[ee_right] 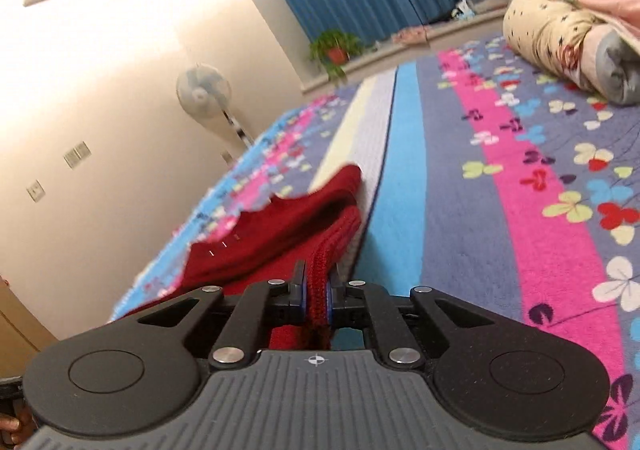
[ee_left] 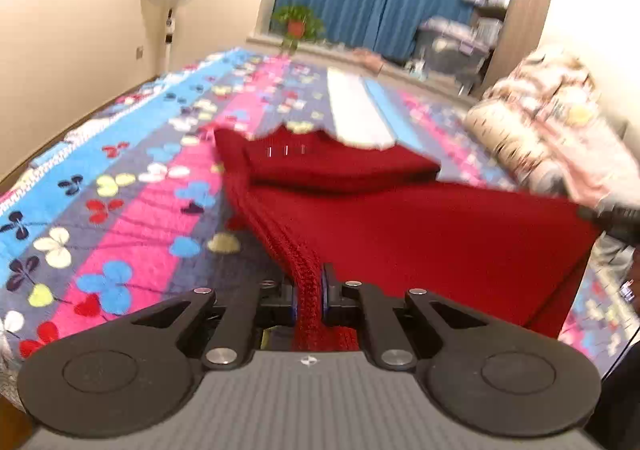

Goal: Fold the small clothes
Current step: 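Lift the sweater side and hem with both grippers and fold toward the collar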

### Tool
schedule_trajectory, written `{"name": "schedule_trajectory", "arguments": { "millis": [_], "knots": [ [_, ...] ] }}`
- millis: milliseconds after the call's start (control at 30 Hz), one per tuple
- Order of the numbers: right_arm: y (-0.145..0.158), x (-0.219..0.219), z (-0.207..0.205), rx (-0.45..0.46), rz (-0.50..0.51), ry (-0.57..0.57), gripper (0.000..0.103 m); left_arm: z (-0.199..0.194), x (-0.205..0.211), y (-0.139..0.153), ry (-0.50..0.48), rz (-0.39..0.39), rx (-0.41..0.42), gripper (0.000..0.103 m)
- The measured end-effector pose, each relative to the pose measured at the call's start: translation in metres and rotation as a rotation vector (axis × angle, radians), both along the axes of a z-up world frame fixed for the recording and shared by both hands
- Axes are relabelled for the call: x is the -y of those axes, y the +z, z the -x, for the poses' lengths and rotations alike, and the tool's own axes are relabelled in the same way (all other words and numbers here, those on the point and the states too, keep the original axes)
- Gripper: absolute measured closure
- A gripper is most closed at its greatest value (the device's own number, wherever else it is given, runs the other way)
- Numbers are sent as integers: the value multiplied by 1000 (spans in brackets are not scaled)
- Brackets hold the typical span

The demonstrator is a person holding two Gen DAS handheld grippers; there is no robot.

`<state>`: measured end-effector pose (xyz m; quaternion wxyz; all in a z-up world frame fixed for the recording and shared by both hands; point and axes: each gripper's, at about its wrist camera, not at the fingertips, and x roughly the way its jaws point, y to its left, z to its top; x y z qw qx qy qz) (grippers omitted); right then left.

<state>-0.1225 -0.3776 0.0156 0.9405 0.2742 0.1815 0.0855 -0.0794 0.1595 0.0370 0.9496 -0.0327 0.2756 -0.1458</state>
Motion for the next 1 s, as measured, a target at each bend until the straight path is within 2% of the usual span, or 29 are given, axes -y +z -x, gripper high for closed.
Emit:
{"name": "schedule_trajectory", "arguments": {
  "millis": [200,267,367,433,500,633,700,733,767,800,867,933,1000],
  "knots": [
    [16,22,83,65,-69,-20,96,67,-26,50,-74,94,53,93],
    [21,29,113,102,-90,-37,96,86,-31,61,-98,93,82,93],
    [17,35,129,93,-101,-74,96,72,-35,56,-87,96,60,92],
    [6,40,107,32,-115,-93,96,41,-34,43,-65,104,16,92],
    [-5,43,67,-63,-114,-106,96,-1,-28,28,-59,85,-26,92],
    [-28,42,-28,-200,-16,-112,96,-91,-25,-5,-25,5,-76,92],
    [-41,41,-71,-256,49,-100,96,-132,-31,-28,-5,0,-97,92],
    [-49,42,-89,-276,48,-85,96,-146,-34,-42,7,-1,-108,92],
    [-59,41,-102,-296,50,-73,96,-161,-36,-56,39,0,-179,92],
    [-71,38,-112,-318,58,-65,96,-173,-37,-64,80,27,-246,92],
    [-90,26,-128,-382,123,-58,95,-182,-37,-64,95,74,-249,92],
    [-94,19,-132,-388,131,-66,95,-186,-31,-64,93,35,-233,91],
    [-92,18,-131,-370,140,-64,95,-190,-31,-68,102,28,-255,91]
  ]
}}
